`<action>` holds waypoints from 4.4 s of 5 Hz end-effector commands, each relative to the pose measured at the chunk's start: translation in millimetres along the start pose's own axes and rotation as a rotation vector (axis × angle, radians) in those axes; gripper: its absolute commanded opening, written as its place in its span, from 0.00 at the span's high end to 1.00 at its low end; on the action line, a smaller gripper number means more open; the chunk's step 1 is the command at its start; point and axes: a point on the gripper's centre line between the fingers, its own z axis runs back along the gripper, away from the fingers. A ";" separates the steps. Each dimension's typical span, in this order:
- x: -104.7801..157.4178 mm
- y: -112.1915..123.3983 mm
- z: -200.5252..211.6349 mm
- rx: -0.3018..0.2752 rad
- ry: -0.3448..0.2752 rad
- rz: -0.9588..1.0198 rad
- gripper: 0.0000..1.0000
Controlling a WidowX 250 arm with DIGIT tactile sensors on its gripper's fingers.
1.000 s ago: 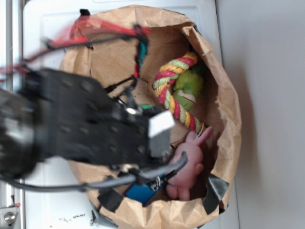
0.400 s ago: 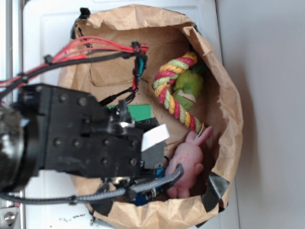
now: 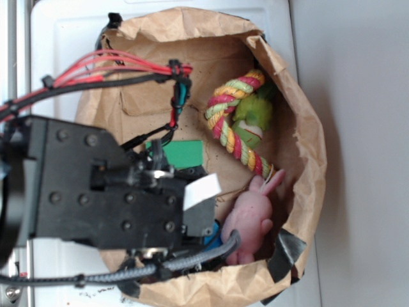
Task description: Grab the blue block.
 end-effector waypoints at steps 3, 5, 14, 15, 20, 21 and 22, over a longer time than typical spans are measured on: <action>32.9 16.7 43.5 -0.052 -0.081 -0.002 0.00; 36.4 12.4 36.0 -0.095 -0.065 0.003 0.00; 32.7 -1.4 14.6 -0.257 0.005 0.071 0.00; 30.6 -3.9 11.1 -0.269 0.022 0.050 0.00; 19.6 -22.3 -4.2 -0.304 -0.012 0.131 0.00; 13.0 -26.4 -10.9 -0.315 -0.018 0.121 0.00; 5.4 -30.4 -14.0 -0.326 -0.031 0.106 0.00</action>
